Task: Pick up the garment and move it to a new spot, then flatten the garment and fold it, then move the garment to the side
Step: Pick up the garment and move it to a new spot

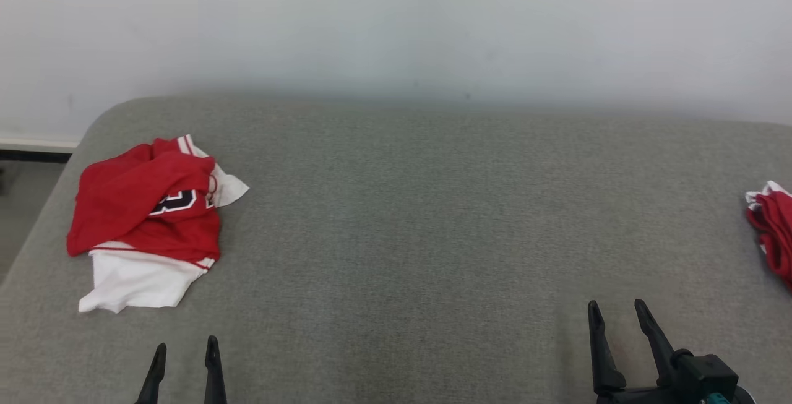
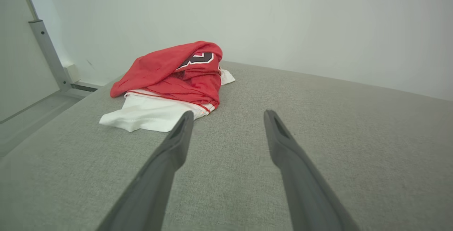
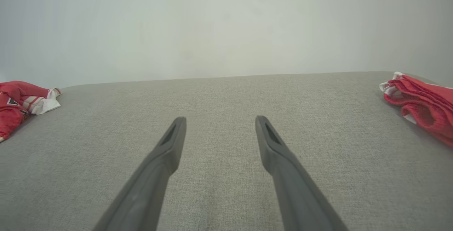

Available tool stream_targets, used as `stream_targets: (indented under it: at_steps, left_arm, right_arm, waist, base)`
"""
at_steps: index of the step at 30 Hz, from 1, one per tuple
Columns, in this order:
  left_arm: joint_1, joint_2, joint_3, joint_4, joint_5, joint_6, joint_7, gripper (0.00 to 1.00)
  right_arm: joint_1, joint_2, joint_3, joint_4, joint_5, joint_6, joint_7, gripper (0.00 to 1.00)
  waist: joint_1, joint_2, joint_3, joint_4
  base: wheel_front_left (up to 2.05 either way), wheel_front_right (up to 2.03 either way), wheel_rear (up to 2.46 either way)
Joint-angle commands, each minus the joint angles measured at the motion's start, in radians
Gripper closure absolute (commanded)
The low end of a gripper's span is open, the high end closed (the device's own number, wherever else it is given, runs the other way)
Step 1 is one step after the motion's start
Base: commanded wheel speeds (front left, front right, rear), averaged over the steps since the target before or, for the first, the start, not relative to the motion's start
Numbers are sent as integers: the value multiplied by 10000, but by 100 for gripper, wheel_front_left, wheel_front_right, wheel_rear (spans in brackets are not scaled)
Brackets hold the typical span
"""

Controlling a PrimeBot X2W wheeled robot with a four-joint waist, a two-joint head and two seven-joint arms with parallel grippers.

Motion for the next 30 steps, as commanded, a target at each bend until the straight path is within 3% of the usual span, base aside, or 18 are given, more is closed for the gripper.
stream_targets:
  at_steps: [1,17,30]
  left_arm:
    - [-1,-13,-5,23,-93,17,-31,0]
    - [388,-14,276,109,24,-21,-31,0]
    - [569,-16,647,161,-11,-56,-31,0]
  right_arm:
    - [-34,24,34,4,-52,-21,32,0]
    - [31,17,376,93,-80,-21,20,0]
    - [173,-78,550,95,-61,-21,48,0]
  waist:
    - [0,0,42,908]
    - [0,0,-214,2968]
    - [0,0,-379,3392]
  base:
    - [0,0,0]
    - [0,0,0]
    - [0,0,0]
